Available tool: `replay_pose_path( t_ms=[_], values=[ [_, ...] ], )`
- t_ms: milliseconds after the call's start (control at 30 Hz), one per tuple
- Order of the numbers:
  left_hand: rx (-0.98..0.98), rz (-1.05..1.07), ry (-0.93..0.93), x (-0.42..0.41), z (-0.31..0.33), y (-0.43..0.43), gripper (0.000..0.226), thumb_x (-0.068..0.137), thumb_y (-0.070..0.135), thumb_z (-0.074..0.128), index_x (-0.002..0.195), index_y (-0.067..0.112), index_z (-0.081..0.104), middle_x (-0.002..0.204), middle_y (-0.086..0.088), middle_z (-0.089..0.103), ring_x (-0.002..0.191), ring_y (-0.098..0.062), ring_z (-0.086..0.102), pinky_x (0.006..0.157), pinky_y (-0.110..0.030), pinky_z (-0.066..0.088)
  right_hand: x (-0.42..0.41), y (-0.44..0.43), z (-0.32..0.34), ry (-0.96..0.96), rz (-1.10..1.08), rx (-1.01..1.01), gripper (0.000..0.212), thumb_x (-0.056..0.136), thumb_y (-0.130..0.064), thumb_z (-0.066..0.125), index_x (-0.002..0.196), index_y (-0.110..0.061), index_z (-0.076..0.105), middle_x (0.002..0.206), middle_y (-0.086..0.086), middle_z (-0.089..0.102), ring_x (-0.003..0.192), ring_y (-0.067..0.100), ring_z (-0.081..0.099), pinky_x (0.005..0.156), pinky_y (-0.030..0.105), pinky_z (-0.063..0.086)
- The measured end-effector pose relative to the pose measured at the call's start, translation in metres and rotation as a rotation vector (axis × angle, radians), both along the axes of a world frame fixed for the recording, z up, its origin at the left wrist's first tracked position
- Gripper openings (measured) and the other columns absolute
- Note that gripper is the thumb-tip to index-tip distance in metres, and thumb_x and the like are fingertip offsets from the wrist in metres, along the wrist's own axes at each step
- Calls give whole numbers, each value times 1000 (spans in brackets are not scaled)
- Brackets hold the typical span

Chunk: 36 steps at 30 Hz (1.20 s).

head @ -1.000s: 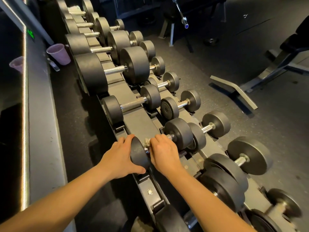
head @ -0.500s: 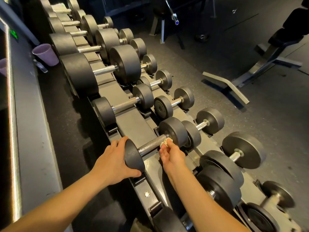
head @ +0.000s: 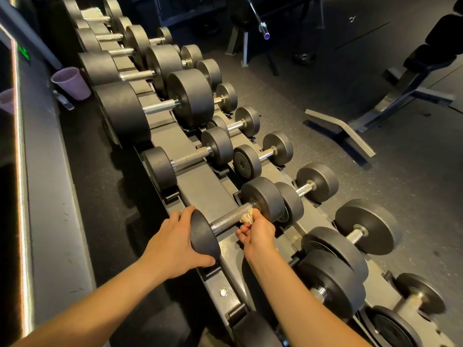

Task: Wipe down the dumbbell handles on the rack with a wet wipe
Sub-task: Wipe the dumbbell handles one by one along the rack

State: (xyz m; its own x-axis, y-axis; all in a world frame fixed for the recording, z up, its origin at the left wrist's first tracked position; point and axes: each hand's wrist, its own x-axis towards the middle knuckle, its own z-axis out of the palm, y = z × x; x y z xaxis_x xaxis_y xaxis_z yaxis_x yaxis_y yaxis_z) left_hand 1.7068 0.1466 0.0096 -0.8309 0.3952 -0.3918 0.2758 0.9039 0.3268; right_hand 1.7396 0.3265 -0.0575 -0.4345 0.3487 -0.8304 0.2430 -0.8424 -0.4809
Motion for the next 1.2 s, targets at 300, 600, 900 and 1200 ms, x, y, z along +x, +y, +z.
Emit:
replay_pose_path(
  t_ms=[300, 600, 900, 1200],
  values=[
    [-16, 5, -8, 0, 3, 1, 127, 59, 67, 86, 157, 30, 13, 154, 4, 30, 134, -19, 41, 104, -41, 52, -20, -8, 10, -131, -56, 320, 28, 100, -26, 63, 79, -7, 65, 60, 8, 61, 45, 12, 54, 42, 24, 48],
    [-93, -53, -51, -5, 10, 0, 130, 58, 81, 75, 159, 29, 12, 155, 3, 33, 134, -19, 43, 106, -39, 50, 4, 9, 8, -137, 45, -40, 20, 105, -16, 51, 112, 0, 62, 65, 5, 53, 48, 9, 46, 40, 24, 48],
    [278, -59, -31, -10, -6, 106, 41, 106, 34, 47, 147, 32, 52, 139, 5, 62, 124, -14, 58, 102, -33, 49, 22, 23, 39, 166, 477, 378, 28, 108, -19, 42, 109, -4, 66, 82, 14, 64, 65, 18, 61, 51, 25, 52],
    [336, 86, 230, -28, -42, 137, 18, 99, 27, 61, 106, 25, 77, 96, 3, 75, 90, -17, 69, 81, -36, 59, 6, 93, 39, -58, 576, 1135, 21, 98, -15, 51, 84, -14, 67, 75, 4, 67, 67, 16, 62, 60, 36, 52]
  ],
)
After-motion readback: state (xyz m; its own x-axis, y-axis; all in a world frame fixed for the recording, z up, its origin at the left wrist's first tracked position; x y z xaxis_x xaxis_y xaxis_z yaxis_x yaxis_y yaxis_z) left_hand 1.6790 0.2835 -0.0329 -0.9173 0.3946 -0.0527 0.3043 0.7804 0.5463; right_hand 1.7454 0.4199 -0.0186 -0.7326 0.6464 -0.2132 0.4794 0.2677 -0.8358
